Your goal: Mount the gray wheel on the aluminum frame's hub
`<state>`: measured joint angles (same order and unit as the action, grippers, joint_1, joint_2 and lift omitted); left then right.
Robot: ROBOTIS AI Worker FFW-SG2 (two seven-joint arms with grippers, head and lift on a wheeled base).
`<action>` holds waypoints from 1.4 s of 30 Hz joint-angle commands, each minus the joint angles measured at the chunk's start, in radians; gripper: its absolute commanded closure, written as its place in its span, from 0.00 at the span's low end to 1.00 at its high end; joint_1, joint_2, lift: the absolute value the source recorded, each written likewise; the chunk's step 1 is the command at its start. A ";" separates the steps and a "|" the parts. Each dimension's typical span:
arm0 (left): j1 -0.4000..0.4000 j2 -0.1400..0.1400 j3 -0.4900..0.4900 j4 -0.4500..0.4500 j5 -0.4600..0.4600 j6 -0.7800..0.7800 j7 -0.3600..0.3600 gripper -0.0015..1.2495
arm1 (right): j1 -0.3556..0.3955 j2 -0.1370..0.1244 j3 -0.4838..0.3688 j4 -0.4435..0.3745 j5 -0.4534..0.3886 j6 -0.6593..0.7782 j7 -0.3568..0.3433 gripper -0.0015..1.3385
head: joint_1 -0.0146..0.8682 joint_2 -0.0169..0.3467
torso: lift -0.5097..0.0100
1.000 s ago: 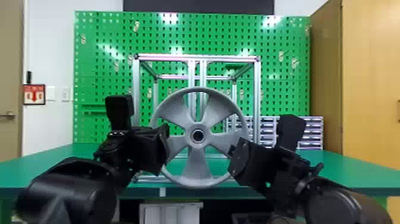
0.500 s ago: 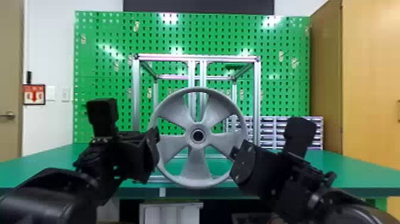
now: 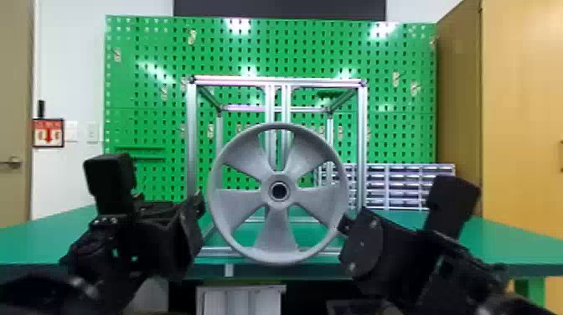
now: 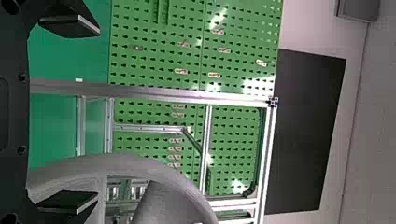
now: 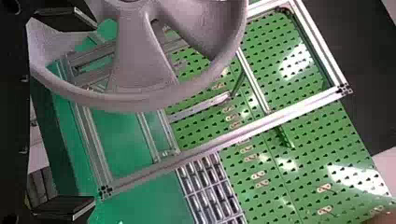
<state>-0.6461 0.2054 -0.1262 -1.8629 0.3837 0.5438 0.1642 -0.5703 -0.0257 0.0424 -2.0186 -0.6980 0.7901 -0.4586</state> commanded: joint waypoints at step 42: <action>0.522 0.042 0.194 -0.079 -0.158 -0.243 -0.175 0.05 | 0.570 -0.083 -0.050 -0.089 0.474 -0.427 0.276 0.00 | 0.01 0.06 | 0.02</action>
<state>-0.1544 0.2541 0.0542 -1.9852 0.2472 0.3735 0.0106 -0.0340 -0.1115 -0.0026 -2.1415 -0.2589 0.4409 -0.2019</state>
